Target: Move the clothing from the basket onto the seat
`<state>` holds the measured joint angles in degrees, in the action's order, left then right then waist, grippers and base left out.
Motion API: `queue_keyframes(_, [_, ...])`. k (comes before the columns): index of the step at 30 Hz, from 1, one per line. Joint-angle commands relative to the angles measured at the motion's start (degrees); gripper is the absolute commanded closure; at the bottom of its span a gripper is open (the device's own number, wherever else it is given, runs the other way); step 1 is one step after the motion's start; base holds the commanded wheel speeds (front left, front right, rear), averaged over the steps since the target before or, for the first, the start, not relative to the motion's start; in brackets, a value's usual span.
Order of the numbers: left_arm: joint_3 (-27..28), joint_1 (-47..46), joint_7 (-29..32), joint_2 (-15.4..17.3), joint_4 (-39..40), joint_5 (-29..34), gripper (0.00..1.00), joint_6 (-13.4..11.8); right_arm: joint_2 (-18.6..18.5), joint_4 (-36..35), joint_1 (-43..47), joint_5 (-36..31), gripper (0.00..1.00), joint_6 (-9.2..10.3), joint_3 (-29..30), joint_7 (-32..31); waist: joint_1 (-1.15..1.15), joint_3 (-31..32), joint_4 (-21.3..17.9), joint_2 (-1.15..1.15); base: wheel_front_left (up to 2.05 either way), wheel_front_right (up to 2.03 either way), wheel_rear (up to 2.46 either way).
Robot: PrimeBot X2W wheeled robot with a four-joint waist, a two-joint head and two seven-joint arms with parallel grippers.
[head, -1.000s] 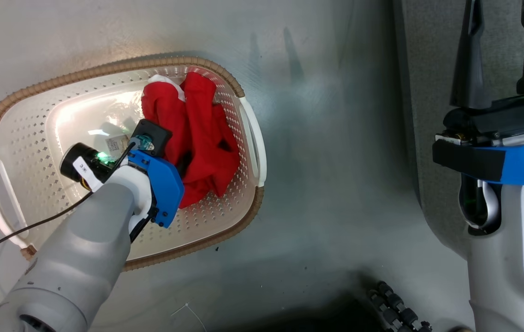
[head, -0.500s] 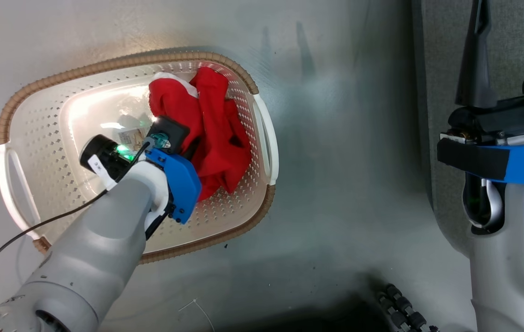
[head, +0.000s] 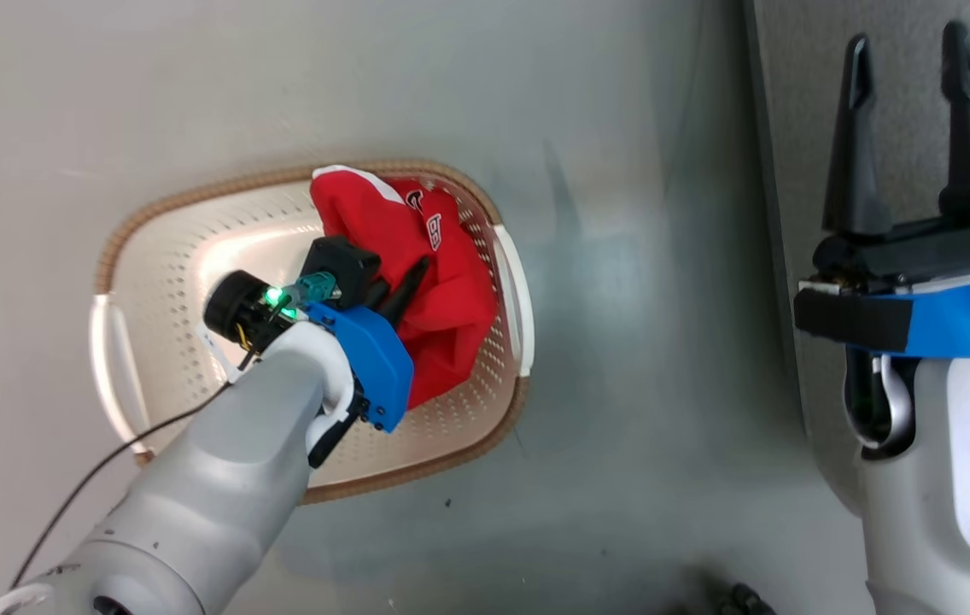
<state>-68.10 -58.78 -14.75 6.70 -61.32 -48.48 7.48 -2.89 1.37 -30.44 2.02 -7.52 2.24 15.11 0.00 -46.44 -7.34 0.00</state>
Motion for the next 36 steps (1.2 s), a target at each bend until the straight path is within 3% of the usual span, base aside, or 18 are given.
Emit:
queue_keyframes(1, [0.2,0.9,-0.3,0.0,0.5,-0.4,1.00,0.0,0.0,0.4,0.9,-0.1,0.00,0.06,0.1,0.1,0.00,3.4,1.8,0.00,0.00,0.00,0.00])
queue_keyframes(6, [2.3,1.9,-0.5,0.8,4.2,0.9,1.00,0.0,0.0,2.0,3.3,-0.1,0.00,0.05,0.2,0.1,0.00,9.6,3.7,0.00,0.00,0.00,0.00])
queue_keyframes(24, [18.4,10.6,-0.5,2.5,20.1,12.6,1.00,-1.4,0.0,7.3,14.0,0.2,0.00,0.06,0.8,0.1,0.00,30.2,7.3,0.00,0.00,0.00,0.00])
queue_keyframes(36, [21.0,8.2,-0.5,0.2,25.1,16.4,1.00,-1.5,0.0,9.2,21.2,1.3,0.00,0.05,0.8,0.1,0.00,40.9,9.0,0.00,0.00,0.00,0.00])
